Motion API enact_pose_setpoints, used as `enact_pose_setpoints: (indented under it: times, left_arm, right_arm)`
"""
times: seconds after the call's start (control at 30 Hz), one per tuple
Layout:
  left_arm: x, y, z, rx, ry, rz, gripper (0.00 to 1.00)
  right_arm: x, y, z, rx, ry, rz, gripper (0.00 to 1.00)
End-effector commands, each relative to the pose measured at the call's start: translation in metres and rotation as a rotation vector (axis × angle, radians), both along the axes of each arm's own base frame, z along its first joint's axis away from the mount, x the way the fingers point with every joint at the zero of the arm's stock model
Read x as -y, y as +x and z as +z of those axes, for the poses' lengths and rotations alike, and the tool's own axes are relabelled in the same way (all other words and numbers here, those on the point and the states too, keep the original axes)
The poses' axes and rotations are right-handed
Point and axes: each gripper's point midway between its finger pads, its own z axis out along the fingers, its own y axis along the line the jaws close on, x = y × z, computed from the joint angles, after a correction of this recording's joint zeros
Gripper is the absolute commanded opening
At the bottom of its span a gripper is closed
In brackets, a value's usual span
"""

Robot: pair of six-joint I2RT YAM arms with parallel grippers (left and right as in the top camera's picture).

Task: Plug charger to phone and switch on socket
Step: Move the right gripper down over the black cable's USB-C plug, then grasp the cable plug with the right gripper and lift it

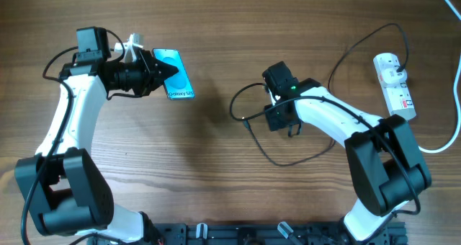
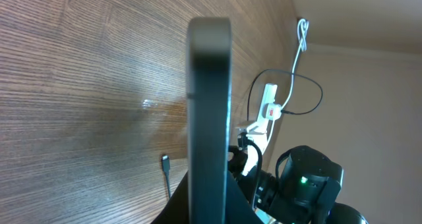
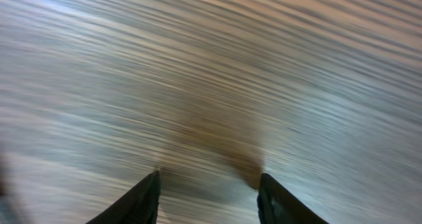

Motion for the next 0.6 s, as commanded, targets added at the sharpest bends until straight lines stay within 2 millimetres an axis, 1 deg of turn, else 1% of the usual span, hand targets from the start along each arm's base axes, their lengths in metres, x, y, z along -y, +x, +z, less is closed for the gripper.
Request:
enact_pose_setpoints:
  times: [0.0,0.03,0.07,0.17,0.2,0.23,0.37,0.47,0.5,0.57]
  left_arm:
    - [0.004,-0.002,0.009,0.02,-0.02,-0.013,0.04]
    - [0.004,-0.002,0.008,0.02,-0.019,-0.012,0.04]
    - [0.004,-0.002,0.008,0.02,-0.019,-0.012,0.04]
    - [0.003,-0.002,0.007,0.018,-0.009,-0.008,0.04]
    - [0.002,-0.002,0.007,0.018,-0.005,-0.006,0.04]
    - [0.002,-0.002,0.006,0.017,-0.002,-0.005,0.04]
    - [0.002,-0.003,0.005,0.008,0.0,-0.003,0.04]
    - [0.002,-0.003,0.005,0.007,0.0,-0.003,0.04]
    - [0.002,-0.003,0.005,0.005,-0.001,-0.003,0.04]
    - [0.002,-0.003,0.005,0.005,-0.001,-0.003,0.04]
  right_arm:
    - [-0.042,-0.036,-0.03,-0.189,0.207,0.158,0.51]
    - [-0.058,-0.03,-0.022,-0.169,0.286,0.212,0.52]
    - [-0.066,-0.023,-0.017,-0.147,0.321,0.217,0.52]
    - [-0.077,0.003,-0.001,-0.067,0.337,0.231,0.52]
    - [-0.079,0.006,0.002,-0.059,0.34,0.232,0.52]
    - [-0.081,0.007,0.004,-0.058,0.344,0.237,0.51]
    - [-0.088,-0.019,-0.002,-0.12,0.298,0.277,0.51]
    - [-0.08,-0.025,-0.011,-0.111,0.18,0.256,0.51]
    - [-0.077,-0.026,-0.014,-0.101,0.131,0.253,0.48]
    - [-0.074,-0.026,-0.019,-0.082,0.07,0.261,0.45]
